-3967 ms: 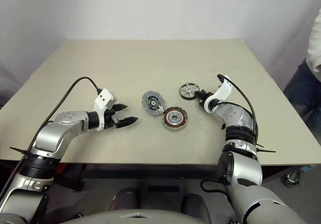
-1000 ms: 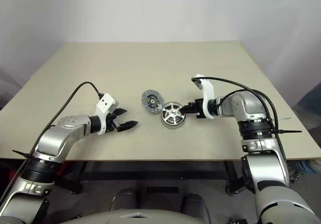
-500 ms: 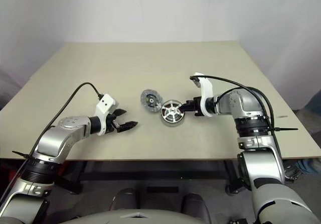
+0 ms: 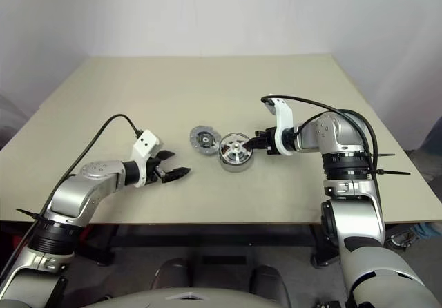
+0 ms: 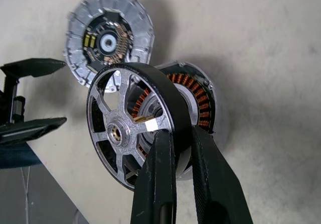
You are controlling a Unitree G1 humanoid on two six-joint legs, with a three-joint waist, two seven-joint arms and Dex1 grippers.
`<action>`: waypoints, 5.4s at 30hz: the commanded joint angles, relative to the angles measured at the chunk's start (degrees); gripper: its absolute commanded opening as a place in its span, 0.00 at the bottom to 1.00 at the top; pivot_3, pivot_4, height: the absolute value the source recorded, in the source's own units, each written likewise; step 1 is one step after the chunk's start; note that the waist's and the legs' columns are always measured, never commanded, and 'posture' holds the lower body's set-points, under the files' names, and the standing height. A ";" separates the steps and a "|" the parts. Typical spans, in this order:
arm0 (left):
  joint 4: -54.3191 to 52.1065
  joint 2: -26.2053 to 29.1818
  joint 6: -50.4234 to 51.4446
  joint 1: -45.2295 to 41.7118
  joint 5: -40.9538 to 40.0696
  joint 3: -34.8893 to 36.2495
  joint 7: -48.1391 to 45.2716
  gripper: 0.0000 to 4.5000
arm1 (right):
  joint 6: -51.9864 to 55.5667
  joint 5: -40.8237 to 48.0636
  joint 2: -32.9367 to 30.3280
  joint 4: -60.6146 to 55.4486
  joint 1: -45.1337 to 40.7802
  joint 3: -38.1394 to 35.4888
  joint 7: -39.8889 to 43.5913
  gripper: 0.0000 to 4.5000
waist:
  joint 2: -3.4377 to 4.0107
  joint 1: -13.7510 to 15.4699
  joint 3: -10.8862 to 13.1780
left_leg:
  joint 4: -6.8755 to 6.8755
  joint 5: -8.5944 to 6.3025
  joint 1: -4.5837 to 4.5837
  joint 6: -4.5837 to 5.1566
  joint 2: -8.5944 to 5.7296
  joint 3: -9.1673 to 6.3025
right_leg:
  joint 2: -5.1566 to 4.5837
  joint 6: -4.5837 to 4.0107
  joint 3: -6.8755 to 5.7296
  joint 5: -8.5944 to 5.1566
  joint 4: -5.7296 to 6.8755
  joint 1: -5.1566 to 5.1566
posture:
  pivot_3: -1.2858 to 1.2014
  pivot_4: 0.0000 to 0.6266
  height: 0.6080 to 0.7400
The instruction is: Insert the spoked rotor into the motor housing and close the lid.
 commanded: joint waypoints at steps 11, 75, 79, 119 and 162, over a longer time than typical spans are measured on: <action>-1.32 0.82 -0.32 -0.72 -0.32 0.86 -0.09 1.00 | 0.45 -1.23 -3.81 -5.02 1.58 -1.49 -1.28 0.03 | 0.00 0.24 0.00 | 0.03 0.01 0.01 -0.01 -0.01 0.00 | -0.01 0.08 0.01 -0.04 0.00 0.02 | 0.52 0.00 1.00; -2.61 -0.17 0.77 0.29 -0.58 1.24 1.82 1.00 | -23.68 -8.43 -2.80 -10.97 3.10 7.83 3.03 0.44 | -0.02 0.27 -0.01 | 0.03 0.01 0.01 -0.01 0.01 0.00 | 0.00 0.06 0.00 -0.03 0.02 0.03 | 0.52 0.00 1.00; -2.08 -0.10 0.70 -0.53 -0.56 1.15 1.56 1.00 | -29.15 -10.26 -0.27 -11.10 6.36 9.63 2.75 0.16 | -0.01 0.16 -0.01 | 0.07 0.01 0.01 -0.01 0.00 0.00 | 0.00 0.06 0.00 -0.03 0.02 0.04 | 0.52 0.00 1.00; 4.64 -1.68 -3.91 -6.86 1.65 -0.35 -0.66 1.00 | -98.68 -38.13 -19.36 3.31 -2.69 33.34 49.83 0.21 | -0.22 -0.48 -0.21 | 0.50 -0.18 -0.38 0.30 0.06 -0.13 | 0.01 -0.38 -0.07 0.26 0.05 -0.07 | 0.52 0.00 1.00; 4.25 -2.74 -3.69 -5.22 1.40 0.57 3.02 1.00 | -119.85 -55.62 -10.56 17.73 -6.15 40.31 49.76 0.04 | -0.37 -0.40 -0.26 | 0.81 -0.27 -0.44 0.46 0.07 -0.20 | 0.00 -0.42 -0.11 0.29 0.08 0.10 | 0.52 0.00 1.00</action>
